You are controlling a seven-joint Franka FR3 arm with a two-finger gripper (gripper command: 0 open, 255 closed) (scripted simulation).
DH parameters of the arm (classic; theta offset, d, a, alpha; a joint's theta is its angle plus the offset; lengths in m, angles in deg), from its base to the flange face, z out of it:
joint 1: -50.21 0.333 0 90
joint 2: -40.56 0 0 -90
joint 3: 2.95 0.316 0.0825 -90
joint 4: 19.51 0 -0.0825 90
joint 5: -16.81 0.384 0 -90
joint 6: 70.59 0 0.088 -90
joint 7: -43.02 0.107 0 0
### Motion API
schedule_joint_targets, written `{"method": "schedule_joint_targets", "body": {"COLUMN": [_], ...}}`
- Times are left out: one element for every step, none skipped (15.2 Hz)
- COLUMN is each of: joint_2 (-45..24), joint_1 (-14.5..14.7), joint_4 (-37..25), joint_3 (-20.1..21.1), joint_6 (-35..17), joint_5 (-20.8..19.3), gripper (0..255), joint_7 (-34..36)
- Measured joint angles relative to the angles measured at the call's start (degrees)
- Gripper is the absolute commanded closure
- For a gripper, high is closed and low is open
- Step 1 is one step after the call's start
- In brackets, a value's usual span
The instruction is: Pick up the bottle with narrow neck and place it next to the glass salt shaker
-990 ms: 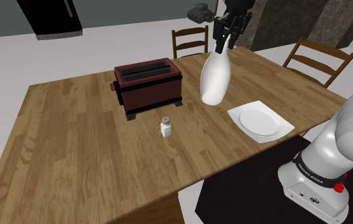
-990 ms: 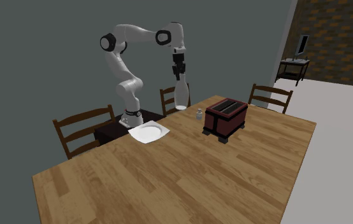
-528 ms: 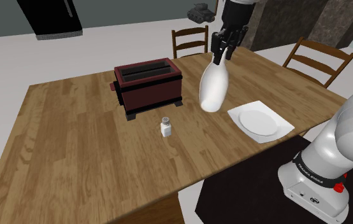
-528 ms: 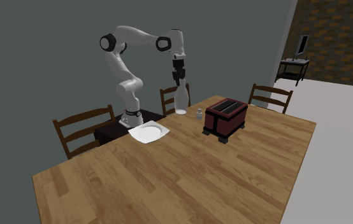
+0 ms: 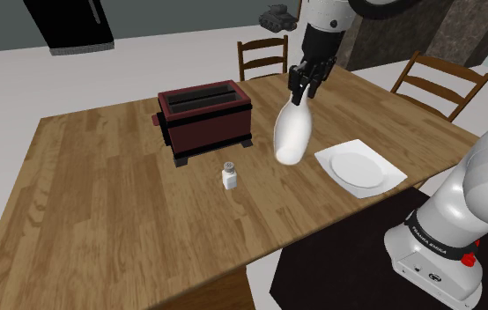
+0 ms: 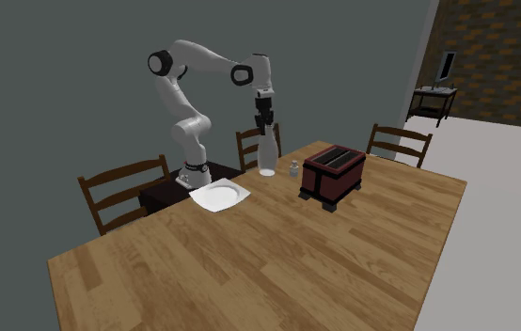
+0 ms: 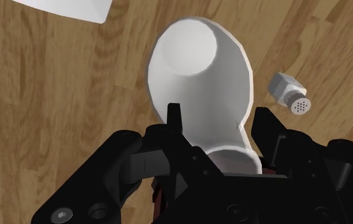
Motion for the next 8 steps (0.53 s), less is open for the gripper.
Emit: {"method": "schedule_joint_targets", "body": {"joint_2": [0.0, -0.14, -0.17, -0.15, -0.38, -0.76, -0.9, -1.29], "joint_1": [0.01, -0.01, 0.02, 0.11, 0.06, 0.05, 0.05, 0.07], "joint_4": [0.8, 1.59, 2.25, 3.14, 3.64, 4.16, 4.75, 5.25], "joint_3": [0.03, 0.0, 0.08, 0.22, 0.19, 0.27, 0.28, 0.42], "joint_6": [-0.8, -1.72, -2.42, -3.29, -4.03, -4.92, -5.66, -6.53], "joint_5": [0.03, 0.01, 0.06, 0.14, 0.11, 0.11, 0.12, 0.15], "gripper": [255, 255, 255, 255, 255, 255, 255, 255], "joint_7": [0.0, -0.07, 0.0, 0.14, 0.06, 0.11, 0.09, 0.21]}}
